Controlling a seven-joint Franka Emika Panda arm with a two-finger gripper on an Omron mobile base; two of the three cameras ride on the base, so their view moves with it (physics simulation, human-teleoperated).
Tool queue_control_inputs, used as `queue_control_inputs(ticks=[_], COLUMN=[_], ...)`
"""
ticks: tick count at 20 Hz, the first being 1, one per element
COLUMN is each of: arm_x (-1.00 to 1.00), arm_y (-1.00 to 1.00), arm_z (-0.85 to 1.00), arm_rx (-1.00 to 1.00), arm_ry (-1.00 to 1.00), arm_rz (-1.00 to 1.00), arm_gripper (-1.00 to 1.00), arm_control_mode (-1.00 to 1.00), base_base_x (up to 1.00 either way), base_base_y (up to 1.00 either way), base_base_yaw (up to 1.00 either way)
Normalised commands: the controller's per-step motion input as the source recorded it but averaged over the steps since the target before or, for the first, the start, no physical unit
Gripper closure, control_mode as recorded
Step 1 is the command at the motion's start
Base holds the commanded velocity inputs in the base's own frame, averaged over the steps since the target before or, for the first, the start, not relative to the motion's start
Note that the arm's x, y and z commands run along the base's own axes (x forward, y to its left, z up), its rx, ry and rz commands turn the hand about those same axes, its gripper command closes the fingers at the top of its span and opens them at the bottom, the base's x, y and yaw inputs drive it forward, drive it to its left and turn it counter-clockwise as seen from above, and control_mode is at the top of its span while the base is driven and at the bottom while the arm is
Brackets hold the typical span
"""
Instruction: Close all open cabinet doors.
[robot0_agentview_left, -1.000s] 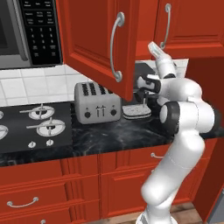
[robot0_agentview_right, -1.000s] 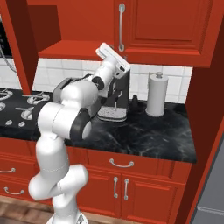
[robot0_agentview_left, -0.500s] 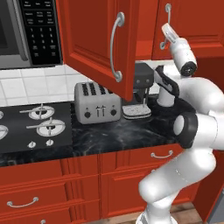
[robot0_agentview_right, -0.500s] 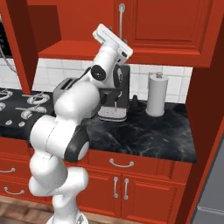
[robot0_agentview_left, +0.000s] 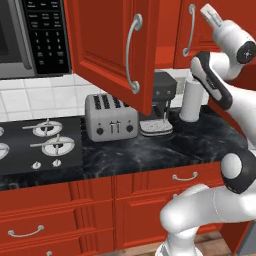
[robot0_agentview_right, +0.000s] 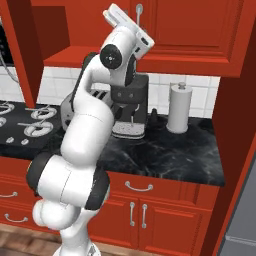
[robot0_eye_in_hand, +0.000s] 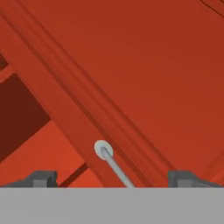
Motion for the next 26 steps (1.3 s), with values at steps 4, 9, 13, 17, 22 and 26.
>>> queue_control_inputs(ticks=[4, 9, 13, 17, 22, 26], arm_x=[-0.79, -0.81, -0.79, -0.89, -1.00, -0.98], arm_y=[-0.14, -0.06, 0.04, 0.31, 0.42, 0.50], arm_z=[0.37, 0.20, -0.04, -0.51, -0.88, -1.00], arm_rx=[-0.04, -0.17, -0.24, -0.29, -0.26, -0.21], arm_ry=[0.33, 0.46, 0.40, 0.08, -0.20, -0.46], arm_rz=[0.00, 0.00, 0.00, 0.00, 0.04, 0.08], arm_gripper=[-1.00, -1.00, -1.00, -1.00, -1.00, -1.00], arm_control_mode=[-1.00, -1.00, -1.00, -1.00, -1.00, -1.00], base_base_x=[0.00, 0.00, 0.00, 0.00, 0.00, 0.00], base_base_y=[0.00, 0.00, 0.00, 0.00, 0.00, 0.00], base_base_yaw=[0.00, 0.00, 0.00, 0.00, 0.00, 0.00])
